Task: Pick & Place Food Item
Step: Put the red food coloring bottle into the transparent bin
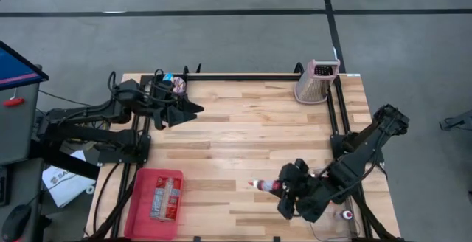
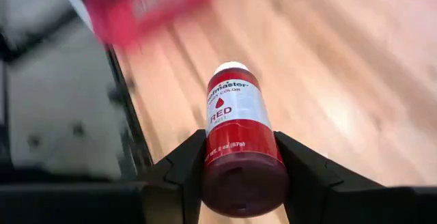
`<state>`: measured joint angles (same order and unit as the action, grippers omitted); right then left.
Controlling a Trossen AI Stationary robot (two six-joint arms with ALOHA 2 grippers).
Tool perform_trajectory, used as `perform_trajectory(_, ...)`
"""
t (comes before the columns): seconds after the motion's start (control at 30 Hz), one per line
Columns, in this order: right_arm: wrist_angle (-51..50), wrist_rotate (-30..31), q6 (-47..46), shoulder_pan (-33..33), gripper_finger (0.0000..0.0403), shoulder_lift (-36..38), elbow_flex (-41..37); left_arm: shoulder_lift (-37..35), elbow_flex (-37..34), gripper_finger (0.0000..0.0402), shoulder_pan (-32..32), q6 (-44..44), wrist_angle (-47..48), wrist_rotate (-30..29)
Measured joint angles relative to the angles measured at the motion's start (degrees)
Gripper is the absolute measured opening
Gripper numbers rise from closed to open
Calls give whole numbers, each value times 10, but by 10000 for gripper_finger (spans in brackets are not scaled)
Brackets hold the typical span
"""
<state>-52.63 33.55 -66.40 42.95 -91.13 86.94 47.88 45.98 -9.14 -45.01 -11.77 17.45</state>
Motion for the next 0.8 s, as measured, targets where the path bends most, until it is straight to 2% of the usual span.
perform_trajectory(0.1, -51, -70, -31, 6, 142, -1, -1, 7, 0, 289, 9, 10, -1, -6)
perform_trajectory(0.37, -125, -194, -148, 54, 142, 0, 19, 27, -3, 289, 35, 26, -3, -13)
perform_trajectory(0.67, -295, -317, -323, 135, 142, 0, 104, 39, -56, 289, 65, 28, -36, -30)
perform_trajectory(0.8, -369, -376, -373, 163, 142, 0, 117, 43, -90, 289, 75, 28, -47, -43)
